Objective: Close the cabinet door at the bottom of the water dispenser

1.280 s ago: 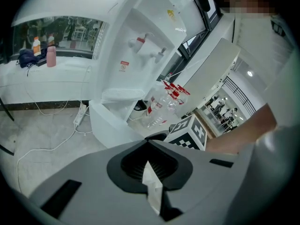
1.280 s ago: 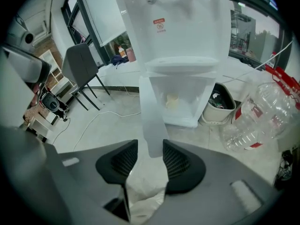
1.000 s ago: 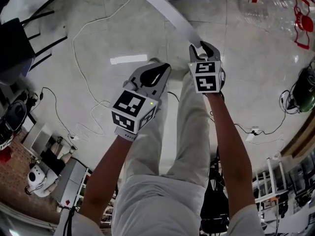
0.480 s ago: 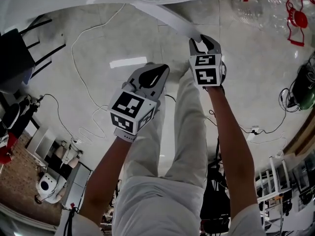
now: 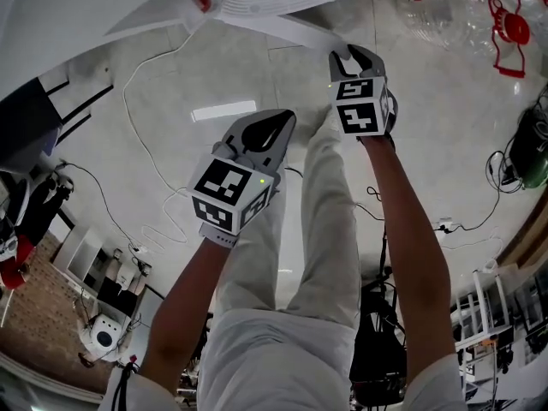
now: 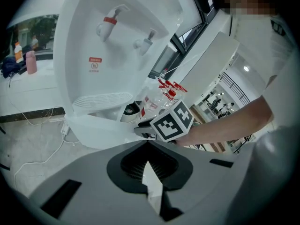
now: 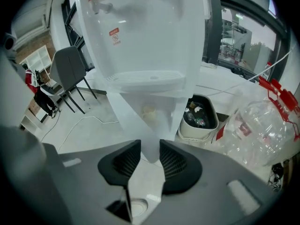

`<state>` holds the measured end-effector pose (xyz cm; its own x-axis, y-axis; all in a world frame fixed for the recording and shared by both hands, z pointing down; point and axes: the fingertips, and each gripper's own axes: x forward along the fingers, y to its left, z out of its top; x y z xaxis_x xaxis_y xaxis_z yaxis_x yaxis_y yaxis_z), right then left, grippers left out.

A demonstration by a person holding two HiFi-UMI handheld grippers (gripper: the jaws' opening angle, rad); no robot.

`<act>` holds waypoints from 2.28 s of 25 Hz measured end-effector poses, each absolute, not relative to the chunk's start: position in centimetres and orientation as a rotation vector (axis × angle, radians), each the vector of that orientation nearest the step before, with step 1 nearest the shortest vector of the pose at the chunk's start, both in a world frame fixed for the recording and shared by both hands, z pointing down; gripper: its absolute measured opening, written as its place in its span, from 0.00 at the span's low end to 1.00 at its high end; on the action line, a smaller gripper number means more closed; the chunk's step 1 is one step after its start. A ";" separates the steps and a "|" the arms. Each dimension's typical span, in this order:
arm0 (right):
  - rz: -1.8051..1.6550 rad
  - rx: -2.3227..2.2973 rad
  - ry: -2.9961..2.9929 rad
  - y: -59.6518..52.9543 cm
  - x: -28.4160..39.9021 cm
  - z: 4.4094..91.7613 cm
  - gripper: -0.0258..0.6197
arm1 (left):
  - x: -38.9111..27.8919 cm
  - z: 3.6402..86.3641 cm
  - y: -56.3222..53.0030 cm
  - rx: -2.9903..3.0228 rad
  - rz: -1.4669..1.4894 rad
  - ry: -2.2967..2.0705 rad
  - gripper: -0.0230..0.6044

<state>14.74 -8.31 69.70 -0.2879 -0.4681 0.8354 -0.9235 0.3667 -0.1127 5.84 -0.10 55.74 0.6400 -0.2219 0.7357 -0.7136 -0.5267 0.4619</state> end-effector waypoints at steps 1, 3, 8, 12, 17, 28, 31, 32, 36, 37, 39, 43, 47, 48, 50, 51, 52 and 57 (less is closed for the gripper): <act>0.792 1.209 -1.903 -8.7 14.9 69.7 0.25 | 6.1 55.7 -0.3 2.073 0.794 -0.728 0.05; 0.782 1.211 -1.909 -9.4 15.3 69.7 0.25 | 6.4 55.7 -0.8 2.077 0.795 -0.729 0.05; 0.745 1.206 -1.923 -10.9 16.1 69.6 0.25 | 6.9 55.5 -2.0 2.088 0.791 -0.744 0.05; 0.714 1.193 -1.938 -12.2 16.6 69.6 0.25 | 7.2 55.5 -3.1 2.092 0.786 -0.757 0.05; 0.673 1.176 -1.959 -14.3 17.1 69.5 0.25 | 7.3 55.7 -4.0 2.092 0.780 -0.773 0.05; 0.661 1.212 -1.969 -18.6 18.0 69.1 0.24 | 7.4 55.3 -5.2 2.101 0.788 -0.776 0.05; 0.659 1.217 -1.969 -19.4 18.1 69.1 0.24 | 7.3 55.3 -5.2 2.100 0.792 -0.775 0.05; 0.660 1.219 -1.968 -19.6 18.2 69.1 0.24 | 7.3 55.3 -5.3 2.100 0.792 -0.775 0.05; 0.666 1.238 -1.951 -20.5 18.4 69.1 0.24 | 7.3 55.4 -5.3 2.099 0.792 -0.775 0.05; 0.672 1.246 -1.946 -20.7 18.4 69.1 0.24 | 7.3 55.4 -5.3 2.098 0.791 -0.776 0.05; 0.689 1.263 -1.939 -20.9 18.4 69.0 0.24 | 7.1 55.3 -5.4 2.099 0.789 -0.779 0.05; 0.718 1.286 -1.940 -20.9 18.6 68.9 0.24 | 6.8 55.1 -5.6 2.103 0.790 -0.781 0.05; 0.783 1.324 -1.924 -20.6 19.5 68.8 0.27 | 6.5 55.0 -5.6 2.112 0.791 -0.777 0.05; 0.785 1.326 -1.921 -20.4 19.6 68.8 0.27 | 6.5 54.9 -5.5 2.115 0.791 -0.773 0.05; 0.782 1.312 -1.924 -19.9 19.4 68.8 0.27 | 6.5 54.9 -5.1 2.118 0.793 -0.767 0.05; 0.777 1.302 -1.929 -19.7 19.1 68.9 0.27 | 6.4 54.9 -4.9 2.118 0.793 -0.766 0.05; 0.771 1.295 -1.933 -19.5 18.9 68.9 0.27 | 6.3 54.9 -4.8 2.118 0.793 -0.765 0.05; 0.774 1.298 -1.919 -18.8 18.3 68.6 0.27 | 5.7 54.7 -4.2 2.125 0.798 -0.754 0.05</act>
